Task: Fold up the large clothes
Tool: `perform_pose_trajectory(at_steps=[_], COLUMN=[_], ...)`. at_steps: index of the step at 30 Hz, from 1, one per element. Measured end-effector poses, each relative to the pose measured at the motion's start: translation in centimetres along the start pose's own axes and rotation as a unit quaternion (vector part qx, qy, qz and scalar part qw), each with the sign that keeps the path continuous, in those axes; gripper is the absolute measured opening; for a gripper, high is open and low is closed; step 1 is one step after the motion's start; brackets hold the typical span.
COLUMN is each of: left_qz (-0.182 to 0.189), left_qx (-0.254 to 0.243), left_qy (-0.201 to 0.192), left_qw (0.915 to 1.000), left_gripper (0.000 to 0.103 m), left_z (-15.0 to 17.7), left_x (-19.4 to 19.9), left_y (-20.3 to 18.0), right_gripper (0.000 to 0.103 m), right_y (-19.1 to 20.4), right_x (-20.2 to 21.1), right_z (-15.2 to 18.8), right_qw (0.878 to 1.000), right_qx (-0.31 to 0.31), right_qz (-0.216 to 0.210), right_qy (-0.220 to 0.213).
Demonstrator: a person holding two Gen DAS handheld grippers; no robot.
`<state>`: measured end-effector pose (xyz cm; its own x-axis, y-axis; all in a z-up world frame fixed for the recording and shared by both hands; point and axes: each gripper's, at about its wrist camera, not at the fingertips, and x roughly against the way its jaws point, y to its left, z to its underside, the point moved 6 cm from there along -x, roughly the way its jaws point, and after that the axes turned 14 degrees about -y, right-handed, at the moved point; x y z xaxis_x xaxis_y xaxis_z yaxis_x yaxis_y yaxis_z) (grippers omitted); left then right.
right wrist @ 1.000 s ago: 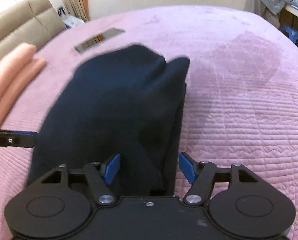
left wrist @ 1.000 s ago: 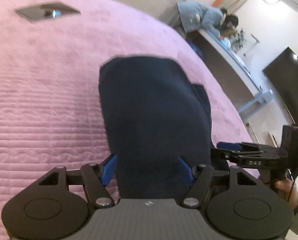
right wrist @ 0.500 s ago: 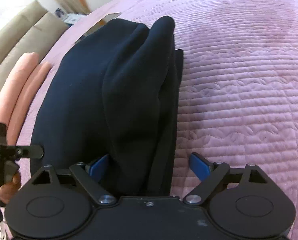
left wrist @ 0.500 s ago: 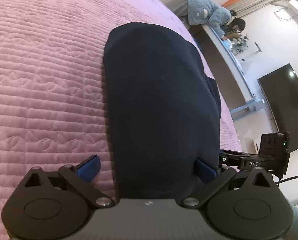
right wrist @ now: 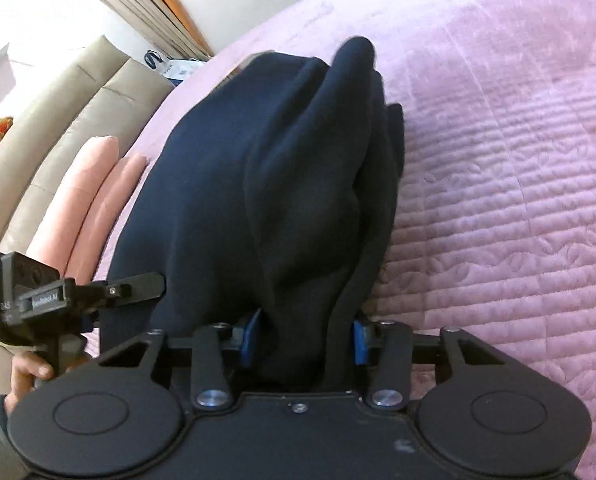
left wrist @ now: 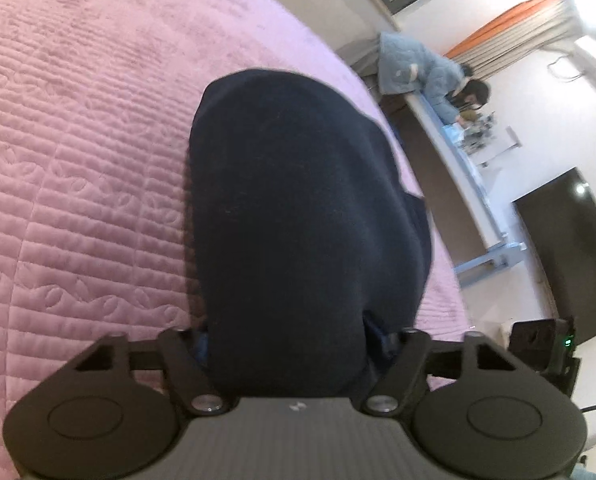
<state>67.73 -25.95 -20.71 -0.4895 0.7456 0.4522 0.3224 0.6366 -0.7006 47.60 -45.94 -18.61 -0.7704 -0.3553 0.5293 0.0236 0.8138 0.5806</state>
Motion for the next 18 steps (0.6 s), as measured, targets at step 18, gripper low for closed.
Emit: perform_pose_trajectory(at_steps=[18], left_qz=[0.119], left_qx=[0.025], left_qy=[-0.062], left_qw=[0.9907], left_gripper=[0.062], left_z=[3.3], left_x=[20.5], left_y=[-5.9], right_gripper=[0.044], right_y=[16.3], right_x=[17.0], right_z=[6.2], right_qw=[0.996], right_qx=[0.068], right_qz=[-0.041], right_qy=[-0.042])
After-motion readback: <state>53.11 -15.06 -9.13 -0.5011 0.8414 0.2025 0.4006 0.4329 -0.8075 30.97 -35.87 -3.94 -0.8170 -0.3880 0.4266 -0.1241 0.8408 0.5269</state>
